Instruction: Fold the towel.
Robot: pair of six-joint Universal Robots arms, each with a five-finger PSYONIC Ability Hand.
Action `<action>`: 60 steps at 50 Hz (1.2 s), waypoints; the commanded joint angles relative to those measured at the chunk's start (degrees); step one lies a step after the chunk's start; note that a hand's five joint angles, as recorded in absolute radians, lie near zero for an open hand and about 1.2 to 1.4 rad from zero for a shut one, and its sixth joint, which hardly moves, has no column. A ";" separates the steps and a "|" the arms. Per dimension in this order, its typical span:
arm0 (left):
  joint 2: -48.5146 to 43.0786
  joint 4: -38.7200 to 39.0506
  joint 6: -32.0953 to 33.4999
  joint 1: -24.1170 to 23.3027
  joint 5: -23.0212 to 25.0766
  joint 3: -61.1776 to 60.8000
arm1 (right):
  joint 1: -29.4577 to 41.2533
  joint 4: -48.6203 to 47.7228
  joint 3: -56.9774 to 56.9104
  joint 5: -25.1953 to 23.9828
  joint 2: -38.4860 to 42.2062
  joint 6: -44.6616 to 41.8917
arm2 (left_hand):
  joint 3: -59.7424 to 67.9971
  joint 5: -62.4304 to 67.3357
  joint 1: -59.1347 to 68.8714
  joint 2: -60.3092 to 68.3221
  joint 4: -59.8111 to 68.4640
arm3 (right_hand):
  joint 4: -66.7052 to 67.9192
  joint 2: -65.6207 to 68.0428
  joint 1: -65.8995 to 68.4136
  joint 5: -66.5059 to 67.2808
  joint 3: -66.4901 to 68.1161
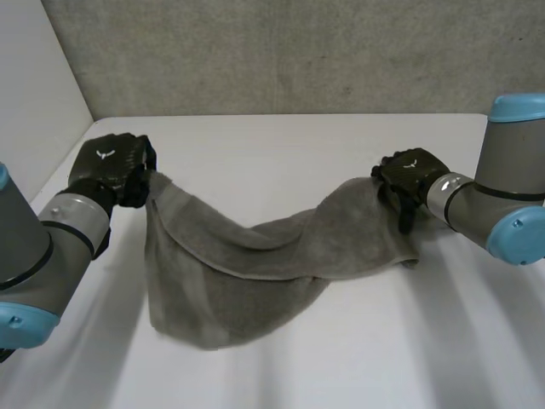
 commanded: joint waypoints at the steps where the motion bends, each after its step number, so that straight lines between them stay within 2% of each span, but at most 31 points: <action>1: -0.56 0.18 2.43 0.20 -0.05 0.26 | -1.70 -0.75 8.74 0.75 -8.15 2.85 | 10.31 11.27 13.13 10.44 10.24 | -3.35 -3.22 -1.82 -3.70 -2.22; 7: -0.56 0.88 2.43 0.46 -0.05 -0.36 | -2.14 -3.39 15.71 -1.27 -11.33 4.44 | 10.31 11.27 13.13 10.44 10.24 | -0.41 -0.28 1.12 -0.76 0.72; 9: -0.56 0.88 2.43 0.46 -0.05 -0.62 | -2.84 -6.01 19.90 -3.37 -11.68 4.53 | 10.31 11.27 13.13 10.44 10.24 | 11.97 12.11 13.50 11.62 13.11; 14: -0.47 0.88 2.43 0.63 -0.05 -1.24 | -4.16 -10.05 24.74 -4.53 -10.98 4.35 | 10.31 11.27 13.13 10.44 10.24 | 17.41 17.55 18.94 17.06 18.54; 20: -0.47 0.97 2.52 0.81 -0.05 -1.41 | -4.78 -14.38 28.36 -4.09 -10.81 4.35 | 10.31 11.27 13.13 10.44 10.24 | 15.57 15.70 17.10 15.22 16.70; 22: -0.47 0.97 2.52 0.90 -0.05 -1.50 | -5.04 -15.51 29.76 -3.65 -11.68 4.44 | 10.31 11.27 13.13 10.44 10.24 | 8.04 8.18 9.57 7.69 9.17; 28: -0.47 0.88 2.52 1.07 -0.05 -1.59 | -7.41 -17.19 30.12 -1.80 -14.94 5.06 | 10.31 11.27 13.13 10.44 10.24 | 2.11 2.25 3.64 1.76 3.24; 29: -0.47 0.88 2.52 1.07 -0.05 -1.59 | -8.72 -19.10 30.56 -0.76 -16.76 5.75 | 10.31 11.27 13.13 10.44 10.24 | -3.35 -3.22 -1.82 -3.70 -2.22; 36: -0.47 0.88 2.52 1.16 -0.05 -1.76 | -10.66 -21.93 33.02 1.01 -21.88 6.46 | 10.31 11.27 13.13 10.44 10.24 | -0.92 -0.78 0.61 -1.27 0.22; 38: -0.47 0.97 2.52 1.16 -0.05 -1.94 | -10.75 -20.71 34.94 0.75 -22.23 6.55 | 10.31 11.27 13.13 10.44 10.24 | 12.83 12.96 14.36 12.48 13.96; 39: -0.47 0.97 2.52 1.16 -0.05 -1.94 | -10.75 -20.70 34.95 0.75 -22.23 6.55 | 10.31 11.27 13.13 10.44 10.24 | 12.88 13.01 14.41 12.53 14.01; 41: -0.47 0.97 2.52 1.16 -0.05 -1.94 | -10.49 -18.34 37.05 0.05 -22.32 5.94 | 10.31 11.27 13.13 10.44 10.24 | 21.75 21.89 23.28 21.40 22.89; 48: -0.56 0.88 2.52 1.16 -0.05 -2.03 | -10.40 -14.29 38.99 -3.02 -22.32 6.29 | 10.31 11.27 13.13 10.44 10.24 | 26.50 26.64 28.03 26.15 27.63; 54: -0.73 0.97 2.52 1.16 -0.05 -2.03 | -10.05 -14.99 39.96 -7.77 -21.62 6.73 | 10.31 11.27 13.13 10.44 10.24 | 26.34 26.47 27.87 25.99 27.47; 60: -0.99 0.97 2.52 1.16 -0.05 -2.03 | -9.70 -20.95 39.70 -9.10 -17.06 6.73 | 10.31 11.27 13.13 10.44 10.24 | 27.17 27.31 28.70 26.82 28.30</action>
